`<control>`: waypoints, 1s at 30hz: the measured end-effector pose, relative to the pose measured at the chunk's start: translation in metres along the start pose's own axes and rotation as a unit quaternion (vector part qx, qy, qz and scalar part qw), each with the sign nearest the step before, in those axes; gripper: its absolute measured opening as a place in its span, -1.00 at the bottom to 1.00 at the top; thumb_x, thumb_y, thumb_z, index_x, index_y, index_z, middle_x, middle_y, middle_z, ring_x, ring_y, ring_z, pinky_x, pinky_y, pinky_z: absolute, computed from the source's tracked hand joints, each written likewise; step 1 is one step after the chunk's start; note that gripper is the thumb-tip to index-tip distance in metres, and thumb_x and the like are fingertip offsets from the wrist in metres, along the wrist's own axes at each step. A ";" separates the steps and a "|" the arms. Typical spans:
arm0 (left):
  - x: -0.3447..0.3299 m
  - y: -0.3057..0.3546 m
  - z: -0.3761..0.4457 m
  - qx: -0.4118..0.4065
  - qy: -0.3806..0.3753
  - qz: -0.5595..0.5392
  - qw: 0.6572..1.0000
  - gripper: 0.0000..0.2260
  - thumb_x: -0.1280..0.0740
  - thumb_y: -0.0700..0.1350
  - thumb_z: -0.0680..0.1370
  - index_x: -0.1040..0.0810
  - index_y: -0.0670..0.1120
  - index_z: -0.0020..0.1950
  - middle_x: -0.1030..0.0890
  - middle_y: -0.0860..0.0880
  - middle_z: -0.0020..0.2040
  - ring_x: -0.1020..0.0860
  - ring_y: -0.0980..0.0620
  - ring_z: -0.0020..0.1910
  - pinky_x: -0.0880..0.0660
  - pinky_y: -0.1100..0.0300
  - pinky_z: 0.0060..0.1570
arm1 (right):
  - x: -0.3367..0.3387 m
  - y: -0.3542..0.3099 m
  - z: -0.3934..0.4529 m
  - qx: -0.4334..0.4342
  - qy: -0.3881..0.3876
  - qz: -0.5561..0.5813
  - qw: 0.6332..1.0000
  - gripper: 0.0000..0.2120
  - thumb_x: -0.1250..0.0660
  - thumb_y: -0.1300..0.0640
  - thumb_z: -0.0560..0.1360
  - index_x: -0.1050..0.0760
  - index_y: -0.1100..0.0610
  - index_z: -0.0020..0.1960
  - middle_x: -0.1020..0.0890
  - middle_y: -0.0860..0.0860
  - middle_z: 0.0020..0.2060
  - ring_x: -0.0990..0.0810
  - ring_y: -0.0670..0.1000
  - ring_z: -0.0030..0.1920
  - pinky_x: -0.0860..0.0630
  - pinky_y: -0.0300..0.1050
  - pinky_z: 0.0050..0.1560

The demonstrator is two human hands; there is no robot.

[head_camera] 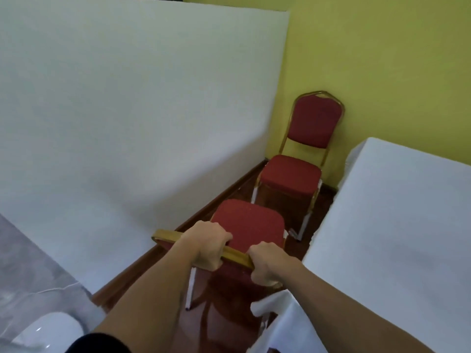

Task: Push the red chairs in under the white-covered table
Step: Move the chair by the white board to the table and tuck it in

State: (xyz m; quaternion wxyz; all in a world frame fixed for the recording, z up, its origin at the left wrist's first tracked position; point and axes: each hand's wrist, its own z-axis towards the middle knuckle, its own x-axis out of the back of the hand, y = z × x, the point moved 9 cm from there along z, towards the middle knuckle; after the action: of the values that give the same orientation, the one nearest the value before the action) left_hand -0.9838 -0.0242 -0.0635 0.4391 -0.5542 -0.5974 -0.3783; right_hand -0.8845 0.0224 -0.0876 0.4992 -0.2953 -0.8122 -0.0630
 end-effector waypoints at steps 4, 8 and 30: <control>0.002 -0.024 -0.006 0.007 -0.026 0.057 0.998 -0.79 -0.35 0.06 0.34 -0.55 0.06 -0.07 -0.61 0.06 -0.13 -0.58 -0.02 -0.14 -0.60 0.01 -0.08 | 0.001 -0.025 0.000 0.003 0.017 0.022 1.000 -0.91 -0.34 0.16 0.51 -0.49 0.10 0.00 -0.57 0.07 -0.11 -0.63 0.17 -0.02 -0.56 0.02 -0.06; 0.007 -0.055 0.003 0.036 -0.027 0.056 0.997 -0.82 -0.32 -0.04 0.34 -0.58 0.07 -0.08 -0.62 0.06 -0.13 -0.60 -0.01 -0.10 -0.57 0.03 -0.01 | 0.008 -0.035 0.014 -0.024 0.031 0.036 0.999 -0.79 -0.33 0.16 0.52 -0.54 0.16 0.14 -0.56 0.10 -0.04 -0.64 0.20 0.05 -0.57 0.03 0.00; -0.019 -0.199 0.044 0.393 0.143 -0.685 0.596 -0.39 -0.37 -0.23 0.54 -0.12 -0.27 0.48 -0.46 -0.19 0.17 -0.55 -0.24 0.21 -0.48 0.07 0.01 | 0.041 -0.051 0.131 -0.201 0.011 0.148 0.968 -0.68 -0.34 0.06 0.51 -0.54 0.11 0.24 -0.61 0.08 0.09 -0.64 0.17 0.12 -0.63 0.10 0.17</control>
State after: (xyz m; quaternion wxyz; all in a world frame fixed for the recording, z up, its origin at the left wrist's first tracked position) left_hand -1.1866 -0.0086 -0.0892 0.3055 0.3054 -0.8221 -0.3708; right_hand -1.0269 0.0501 -0.1082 0.4426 -0.5054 -0.7246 -0.1536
